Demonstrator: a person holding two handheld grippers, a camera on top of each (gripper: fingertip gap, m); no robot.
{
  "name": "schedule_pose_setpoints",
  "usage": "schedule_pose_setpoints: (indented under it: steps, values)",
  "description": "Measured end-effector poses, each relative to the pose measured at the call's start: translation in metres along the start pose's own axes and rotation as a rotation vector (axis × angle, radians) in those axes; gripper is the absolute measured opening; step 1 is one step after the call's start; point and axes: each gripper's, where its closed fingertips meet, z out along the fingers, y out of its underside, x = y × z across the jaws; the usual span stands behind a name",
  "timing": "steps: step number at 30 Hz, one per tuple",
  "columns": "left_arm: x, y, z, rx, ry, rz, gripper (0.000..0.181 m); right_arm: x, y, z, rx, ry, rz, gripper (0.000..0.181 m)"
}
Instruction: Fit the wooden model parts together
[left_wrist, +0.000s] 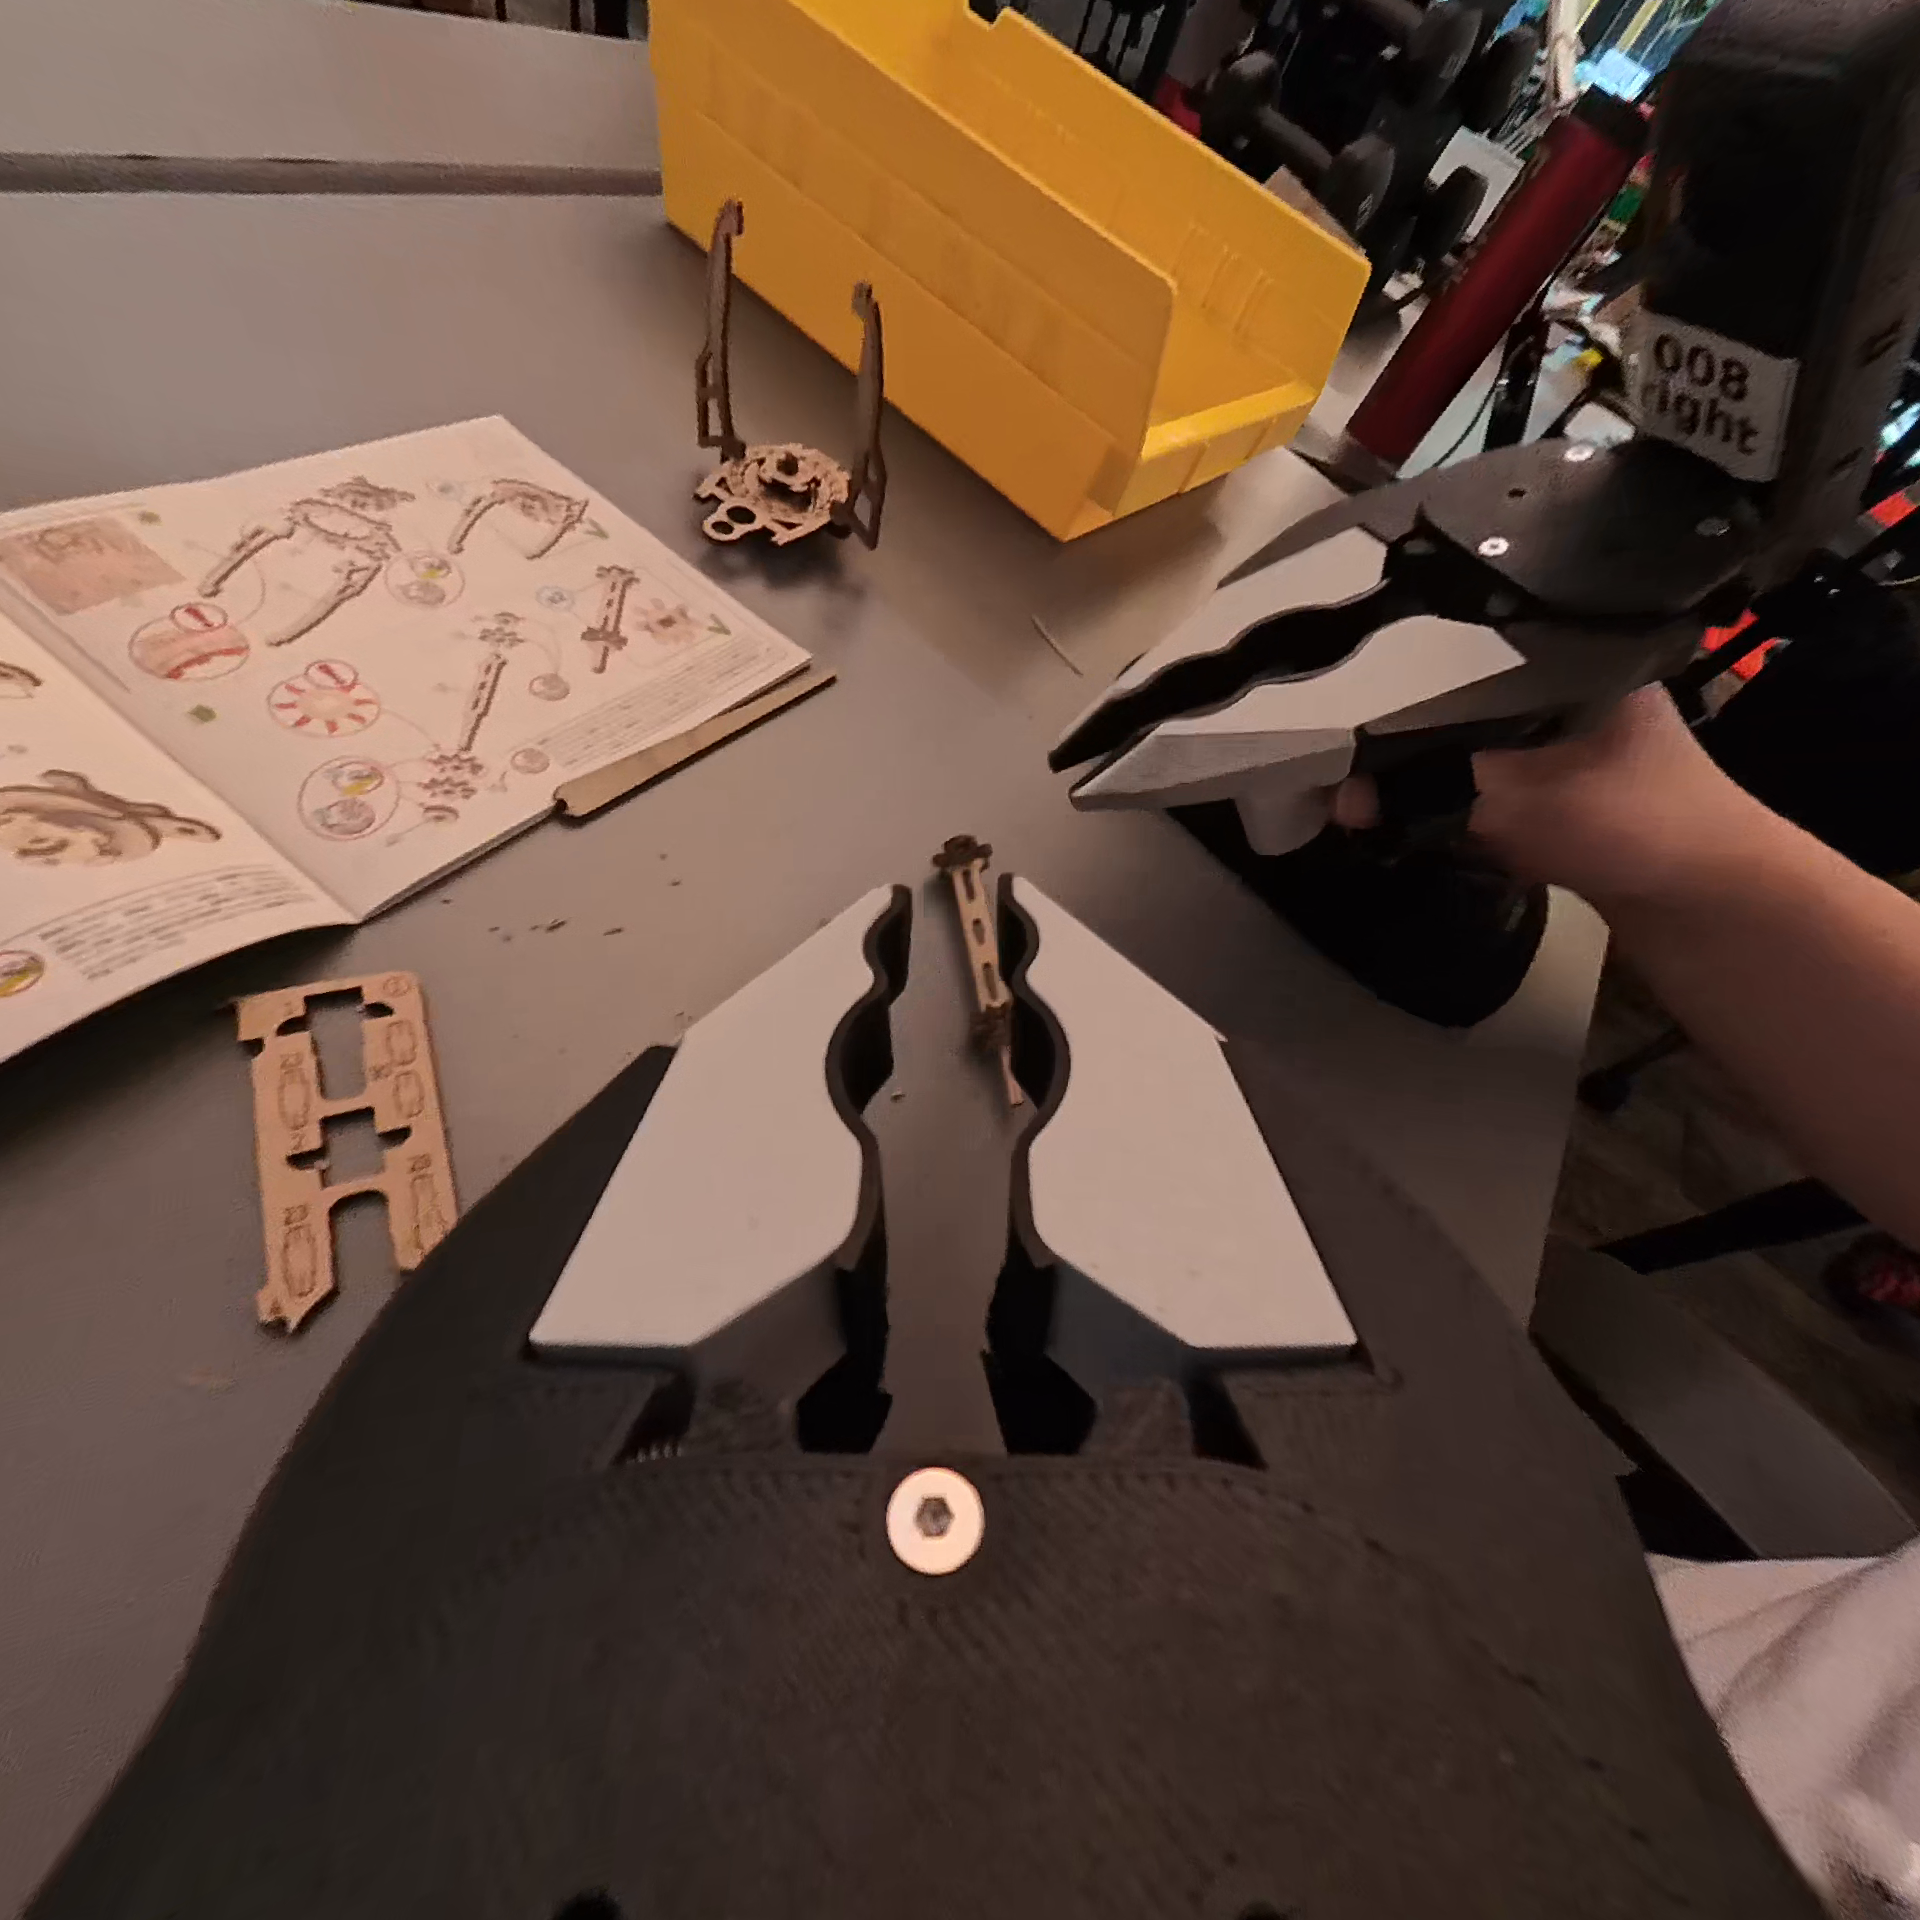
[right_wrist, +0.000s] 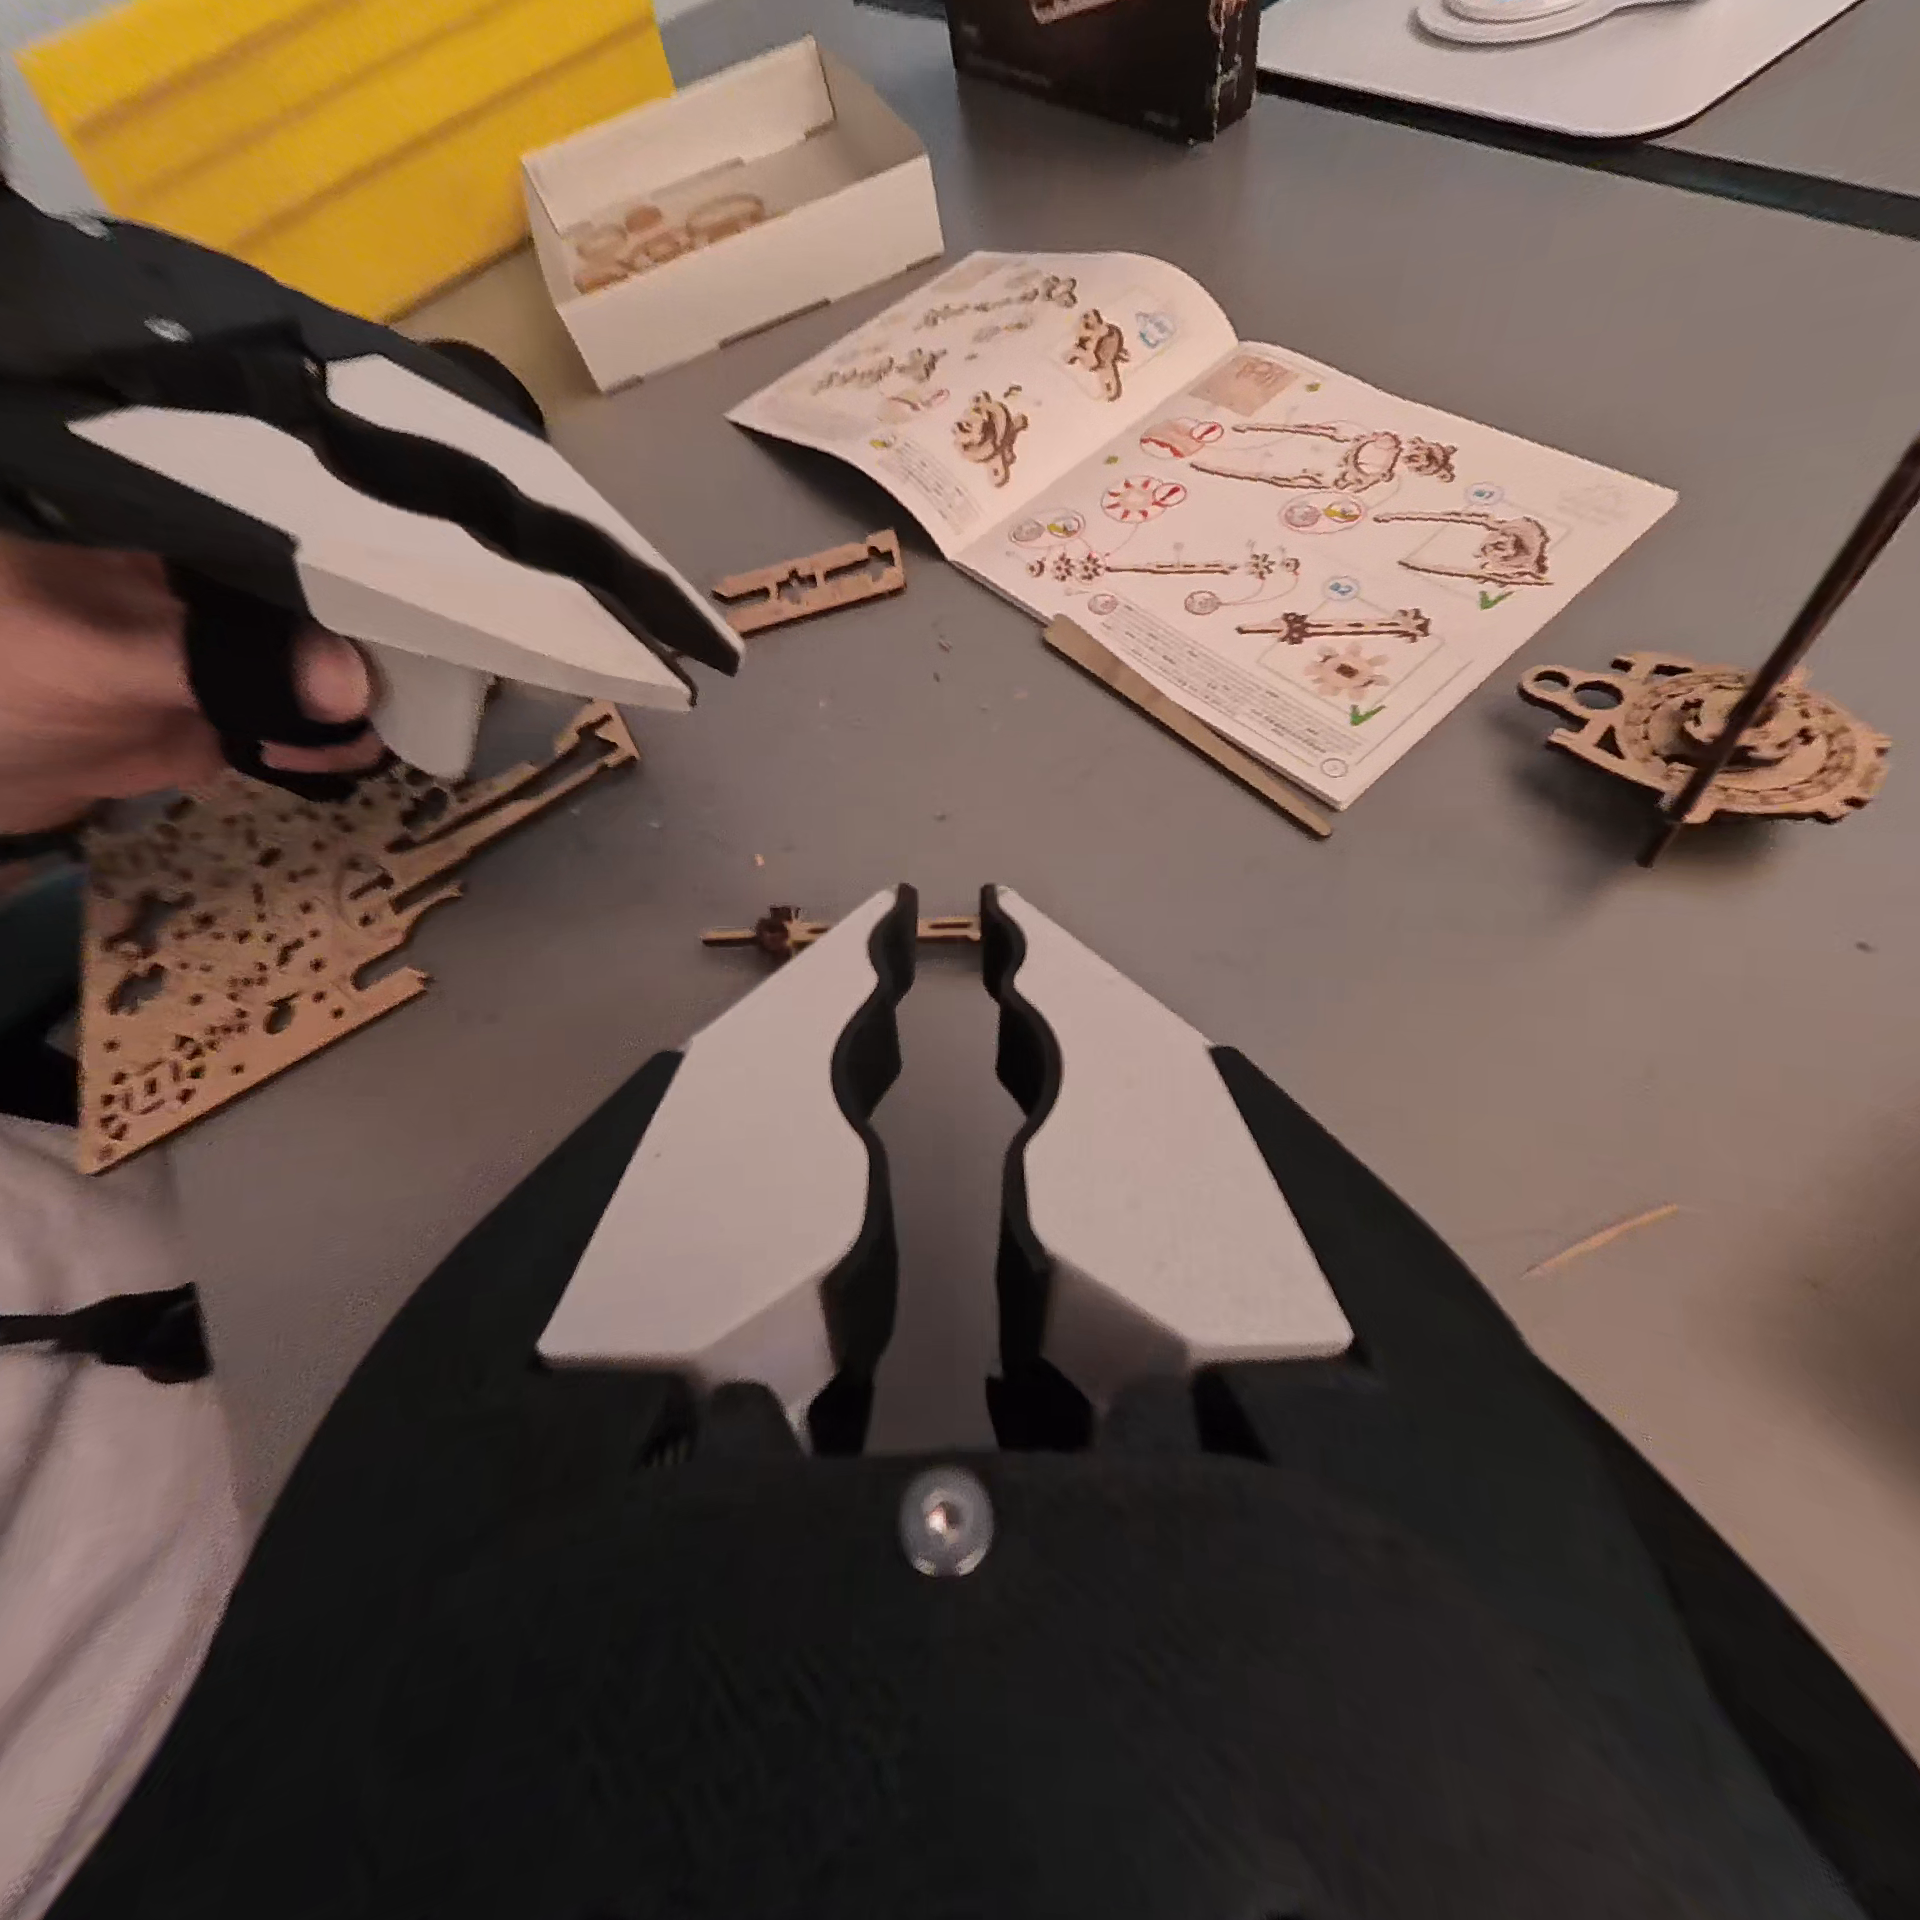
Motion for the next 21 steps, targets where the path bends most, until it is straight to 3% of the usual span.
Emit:
schedule_pose_setpoints:
  steps: [13, 21]
  values:
    - [-0.003, 0.012, -0.008, -0.019, 0.005, -0.018, 0.014, 0.009, 0.009, 0.023, -0.162, 0.064, -0.105, 0.009]
    - [-0.001, 0.015, -0.007, -0.026, 0.024, -0.021, 0.013, 0.016, 0.019, 0.030, -0.234, 0.096, -0.024, 0.014]
